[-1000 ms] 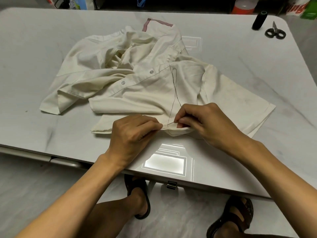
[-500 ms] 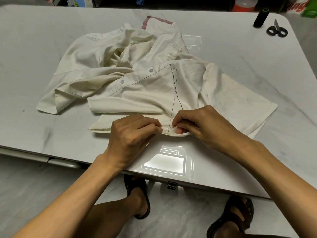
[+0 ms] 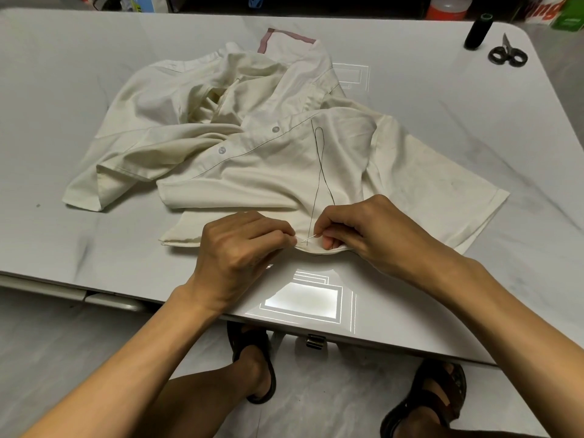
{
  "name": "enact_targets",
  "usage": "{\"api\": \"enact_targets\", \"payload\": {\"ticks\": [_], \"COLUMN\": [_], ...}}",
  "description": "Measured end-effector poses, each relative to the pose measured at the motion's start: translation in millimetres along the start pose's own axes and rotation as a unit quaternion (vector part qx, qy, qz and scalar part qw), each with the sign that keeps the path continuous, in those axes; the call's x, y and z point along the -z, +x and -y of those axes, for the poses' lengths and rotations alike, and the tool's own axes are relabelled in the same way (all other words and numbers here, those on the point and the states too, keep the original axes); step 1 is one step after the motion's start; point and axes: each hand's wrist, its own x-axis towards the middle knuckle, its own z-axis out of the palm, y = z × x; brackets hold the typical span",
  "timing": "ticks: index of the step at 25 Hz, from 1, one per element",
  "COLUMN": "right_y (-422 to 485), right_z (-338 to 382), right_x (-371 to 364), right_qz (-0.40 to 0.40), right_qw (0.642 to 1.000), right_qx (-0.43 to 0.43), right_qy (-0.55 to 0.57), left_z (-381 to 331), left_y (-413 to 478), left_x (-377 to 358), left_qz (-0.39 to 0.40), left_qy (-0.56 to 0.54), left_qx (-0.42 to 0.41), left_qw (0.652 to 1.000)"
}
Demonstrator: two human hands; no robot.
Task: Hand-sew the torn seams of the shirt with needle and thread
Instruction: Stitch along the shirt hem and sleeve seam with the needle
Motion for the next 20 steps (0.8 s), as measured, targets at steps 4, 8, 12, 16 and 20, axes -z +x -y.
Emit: {"api": "enact_targets", "payload": {"ticks": [4,8,12,16,20], "right_y": [0.5,1.5,2.5,4.3,5.8], "right_z": [0.0,1.0,4.2,13.7,19.5], "right_x": [-1.1,-1.3,-2.4,-0.7,-2.5], "right_qz": [0.007,0.013,0.018,0.026,0.025], "right_qw": [1.0,0.999,0.998,0.993,0.993], "right_qx": [0.009,0.017,0.033,0.05,0.038], "right_qy": [-0.012,-0.024,-0.051,-0.104,-0.111], "left_z": [1.2,4.8,4.9,4.7,2.5], "left_y": [-1.7,-2.7,-0.2,4.6,11.1], "left_x": [-0.5,-0.5,-1.3,-1.1,-2.8], "left_qz": [0.011,0.021,0.026,0.022,0.022], "left_qy": [-0.017,-0.034,-0.046,-0.069,-0.092], "left_qx": [0.0,0.004,0.016,0.04,0.069], "left_qw": [1.0,0.999,0.998,0.997,0.993]}}
